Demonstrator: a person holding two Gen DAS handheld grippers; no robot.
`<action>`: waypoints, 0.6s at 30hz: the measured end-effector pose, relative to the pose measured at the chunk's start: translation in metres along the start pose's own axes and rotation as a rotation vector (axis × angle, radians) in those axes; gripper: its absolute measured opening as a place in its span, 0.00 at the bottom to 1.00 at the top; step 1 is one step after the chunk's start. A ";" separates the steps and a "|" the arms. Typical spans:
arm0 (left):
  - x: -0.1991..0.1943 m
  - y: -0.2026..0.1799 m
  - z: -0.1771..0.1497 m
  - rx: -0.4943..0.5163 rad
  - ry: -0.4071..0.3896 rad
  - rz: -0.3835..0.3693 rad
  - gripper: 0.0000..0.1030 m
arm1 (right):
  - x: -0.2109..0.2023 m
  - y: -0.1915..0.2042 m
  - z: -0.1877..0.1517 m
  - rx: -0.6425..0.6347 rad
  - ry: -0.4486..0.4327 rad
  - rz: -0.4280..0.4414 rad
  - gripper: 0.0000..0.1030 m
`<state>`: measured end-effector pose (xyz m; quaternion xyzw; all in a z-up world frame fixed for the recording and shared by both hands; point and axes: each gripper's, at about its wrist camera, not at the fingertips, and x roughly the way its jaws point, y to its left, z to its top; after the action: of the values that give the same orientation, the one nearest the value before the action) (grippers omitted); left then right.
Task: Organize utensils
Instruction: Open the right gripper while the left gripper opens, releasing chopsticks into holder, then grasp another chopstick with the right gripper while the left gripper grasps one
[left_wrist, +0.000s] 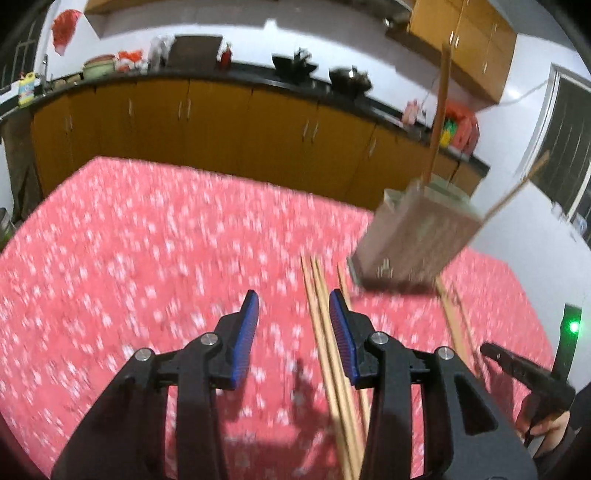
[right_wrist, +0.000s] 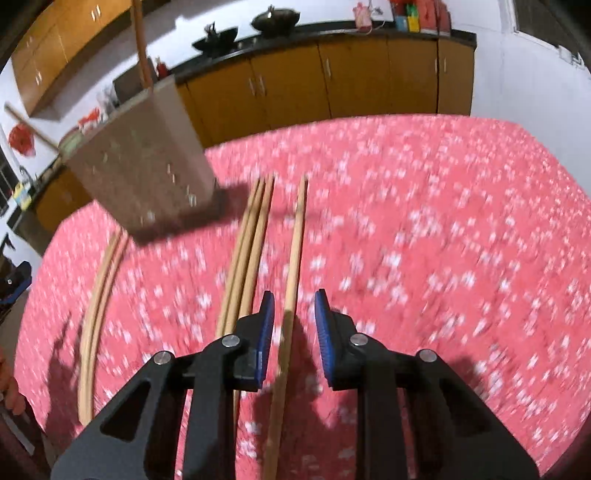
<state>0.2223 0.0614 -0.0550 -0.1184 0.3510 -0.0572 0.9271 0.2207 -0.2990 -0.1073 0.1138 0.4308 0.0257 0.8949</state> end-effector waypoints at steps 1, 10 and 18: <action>0.003 0.000 -0.007 0.005 0.016 -0.002 0.39 | 0.002 0.001 -0.004 -0.007 0.005 -0.003 0.23; 0.020 -0.014 -0.042 0.074 0.092 -0.008 0.39 | 0.002 0.014 -0.029 -0.103 -0.021 -0.064 0.22; 0.030 -0.029 -0.055 0.124 0.148 -0.004 0.28 | 0.004 -0.007 -0.019 -0.024 -0.030 -0.113 0.08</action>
<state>0.2073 0.0176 -0.1069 -0.0569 0.4142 -0.0892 0.9040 0.2083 -0.3014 -0.1233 0.0789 0.4226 -0.0215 0.9026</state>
